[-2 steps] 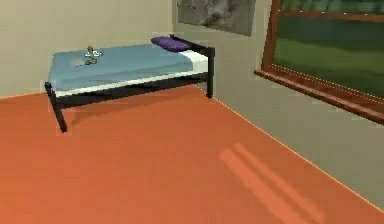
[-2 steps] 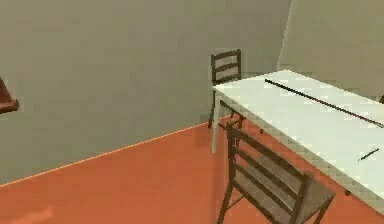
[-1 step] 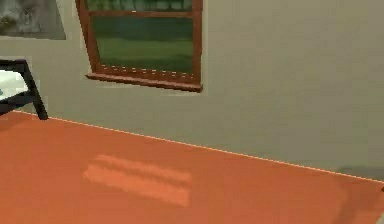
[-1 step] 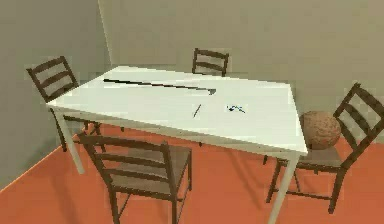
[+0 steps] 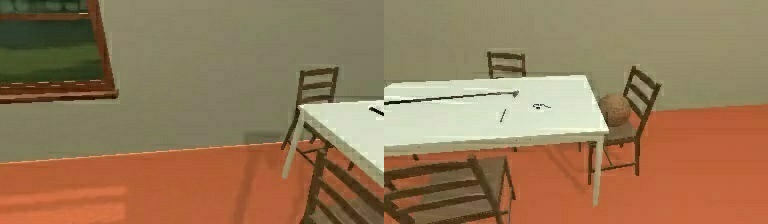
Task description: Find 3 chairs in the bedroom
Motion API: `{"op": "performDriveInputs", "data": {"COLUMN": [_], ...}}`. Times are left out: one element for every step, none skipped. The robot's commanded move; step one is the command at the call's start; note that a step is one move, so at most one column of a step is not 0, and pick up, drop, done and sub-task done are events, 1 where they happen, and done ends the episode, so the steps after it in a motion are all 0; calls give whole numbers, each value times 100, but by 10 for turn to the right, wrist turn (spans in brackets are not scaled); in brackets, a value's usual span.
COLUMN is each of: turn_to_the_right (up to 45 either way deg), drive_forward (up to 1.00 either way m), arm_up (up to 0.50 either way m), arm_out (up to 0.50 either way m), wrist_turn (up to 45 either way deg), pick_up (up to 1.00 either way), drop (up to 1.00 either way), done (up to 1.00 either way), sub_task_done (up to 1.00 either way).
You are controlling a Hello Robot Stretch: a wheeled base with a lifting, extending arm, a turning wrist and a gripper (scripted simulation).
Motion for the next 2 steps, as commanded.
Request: {"op": "performDriveInputs", "data": {"turn_to_the_right": [0,450], "drive_forward": [90,0], "arm_up": [0,0], "arm_out": [0,0], "wrist_turn": [0,0], "pick_up": [0,0], "drop": [0,0], "done": [0,0], "sub_task_done": [0,0]}}
